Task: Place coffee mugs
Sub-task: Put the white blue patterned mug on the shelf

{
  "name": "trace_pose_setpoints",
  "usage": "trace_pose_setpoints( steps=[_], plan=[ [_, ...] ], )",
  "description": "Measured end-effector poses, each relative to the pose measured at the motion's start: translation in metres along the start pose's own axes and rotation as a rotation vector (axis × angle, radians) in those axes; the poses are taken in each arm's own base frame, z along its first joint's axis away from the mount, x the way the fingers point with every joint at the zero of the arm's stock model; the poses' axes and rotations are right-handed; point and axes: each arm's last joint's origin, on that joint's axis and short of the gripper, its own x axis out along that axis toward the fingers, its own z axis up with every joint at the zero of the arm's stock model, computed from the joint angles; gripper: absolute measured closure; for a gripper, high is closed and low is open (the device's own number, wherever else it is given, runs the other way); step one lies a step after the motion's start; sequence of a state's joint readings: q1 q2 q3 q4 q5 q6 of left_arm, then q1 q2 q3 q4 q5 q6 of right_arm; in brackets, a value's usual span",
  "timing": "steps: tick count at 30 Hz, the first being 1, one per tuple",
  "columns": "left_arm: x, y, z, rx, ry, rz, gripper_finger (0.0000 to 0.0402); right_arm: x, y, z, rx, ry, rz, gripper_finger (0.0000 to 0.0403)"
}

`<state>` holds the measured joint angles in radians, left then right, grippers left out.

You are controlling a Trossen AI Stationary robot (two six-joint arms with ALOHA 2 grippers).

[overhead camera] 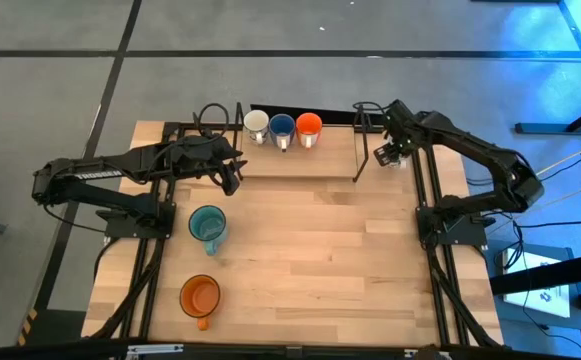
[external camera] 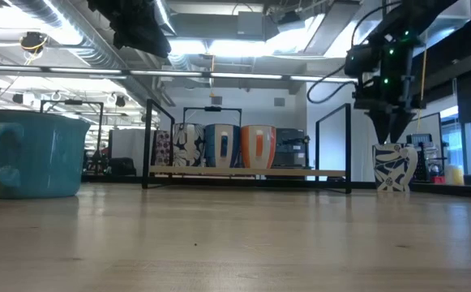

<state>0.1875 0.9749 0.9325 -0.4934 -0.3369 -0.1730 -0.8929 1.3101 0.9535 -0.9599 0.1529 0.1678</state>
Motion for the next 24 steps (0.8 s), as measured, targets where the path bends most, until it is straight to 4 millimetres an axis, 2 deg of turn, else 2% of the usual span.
trace_pose_setpoints(
  steps=[7,20,24],
  plan=[
    [0.0,0.0,0.0,0.0,0.001,0.0,0.0276,0.013,-0.002,0.006,-0.014,0.036,0.001,0.0223],
    [0.0,0.0,0.0,0.002,0.0,0.002,0.0276,0.028,-0.002,0.01,-0.016,0.093,0.021,0.0385],
    [0.0,0.0,0.0,0.026,0.0,0.003,0.0276,0.027,-0.002,0.01,-0.02,0.094,0.015,0.0391]
  ],
)
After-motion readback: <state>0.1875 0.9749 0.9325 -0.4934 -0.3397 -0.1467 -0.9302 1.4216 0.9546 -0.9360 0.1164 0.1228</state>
